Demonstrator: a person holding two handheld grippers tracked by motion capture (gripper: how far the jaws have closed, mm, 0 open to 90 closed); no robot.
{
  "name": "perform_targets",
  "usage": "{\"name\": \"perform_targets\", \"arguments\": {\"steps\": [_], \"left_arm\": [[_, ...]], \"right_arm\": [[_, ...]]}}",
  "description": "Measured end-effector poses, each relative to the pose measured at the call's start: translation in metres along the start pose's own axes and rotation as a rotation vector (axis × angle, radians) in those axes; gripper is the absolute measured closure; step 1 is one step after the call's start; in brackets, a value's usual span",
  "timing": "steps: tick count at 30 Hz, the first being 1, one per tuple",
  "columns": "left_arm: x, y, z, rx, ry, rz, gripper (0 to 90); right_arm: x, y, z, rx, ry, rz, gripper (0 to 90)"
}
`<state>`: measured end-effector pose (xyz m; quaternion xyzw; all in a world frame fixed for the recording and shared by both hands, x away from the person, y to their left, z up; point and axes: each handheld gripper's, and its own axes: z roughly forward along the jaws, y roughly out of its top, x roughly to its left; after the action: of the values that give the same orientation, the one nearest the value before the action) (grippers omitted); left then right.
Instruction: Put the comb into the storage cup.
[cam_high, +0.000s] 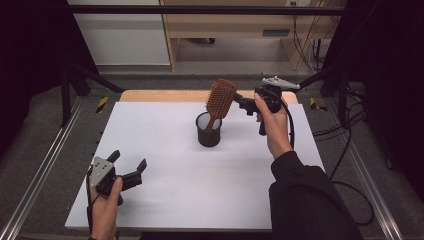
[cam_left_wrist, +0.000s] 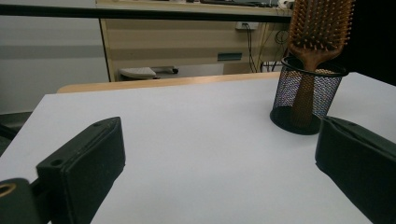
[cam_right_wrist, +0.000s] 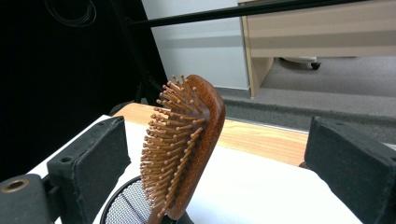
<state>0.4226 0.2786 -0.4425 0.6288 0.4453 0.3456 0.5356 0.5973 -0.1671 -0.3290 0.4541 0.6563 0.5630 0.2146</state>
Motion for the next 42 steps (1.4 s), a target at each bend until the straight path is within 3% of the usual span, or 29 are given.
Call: {"name": "perform_targets", "arguments": {"steps": [9, 17, 42], "left_arm": [[0.001, -0.001, 0.0, 0.003, 0.009, 0.002, 1.6], [0.002, -0.001, 0.0, 0.006, 0.012, 0.0, 1.5], [0.002, -0.001, 0.0, 0.005, 0.014, 0.002, 1.5]], "right_arm": [[0.001, -0.002, -0.013, -0.074, -0.028, -0.069, 5.1], [-0.003, -0.002, -0.022, -0.132, -0.04, -0.069, 3.6], [-0.002, -0.011, -0.034, -0.141, -0.044, -0.096, 2.9]]}}
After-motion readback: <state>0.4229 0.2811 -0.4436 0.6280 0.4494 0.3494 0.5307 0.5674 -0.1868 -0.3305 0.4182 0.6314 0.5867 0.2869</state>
